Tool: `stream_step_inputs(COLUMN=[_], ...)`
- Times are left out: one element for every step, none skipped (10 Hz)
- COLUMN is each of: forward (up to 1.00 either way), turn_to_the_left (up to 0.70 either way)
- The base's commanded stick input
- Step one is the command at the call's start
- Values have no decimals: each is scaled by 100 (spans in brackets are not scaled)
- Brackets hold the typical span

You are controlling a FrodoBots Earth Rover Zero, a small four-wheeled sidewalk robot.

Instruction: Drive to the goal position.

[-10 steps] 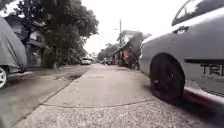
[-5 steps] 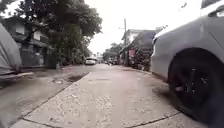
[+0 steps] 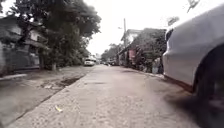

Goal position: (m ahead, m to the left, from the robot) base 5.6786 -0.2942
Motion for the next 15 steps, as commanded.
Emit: stream_step_inputs(forward=[100, 100, 100, 100, 100, 100, 100, 100, 100, 100, 100, 100, 100, 100, 100], turn_to_the_left=[0, 0, 0, 0, 0, 0, 0, 0, 0, 0, 0, 0, 27, 18, 0])
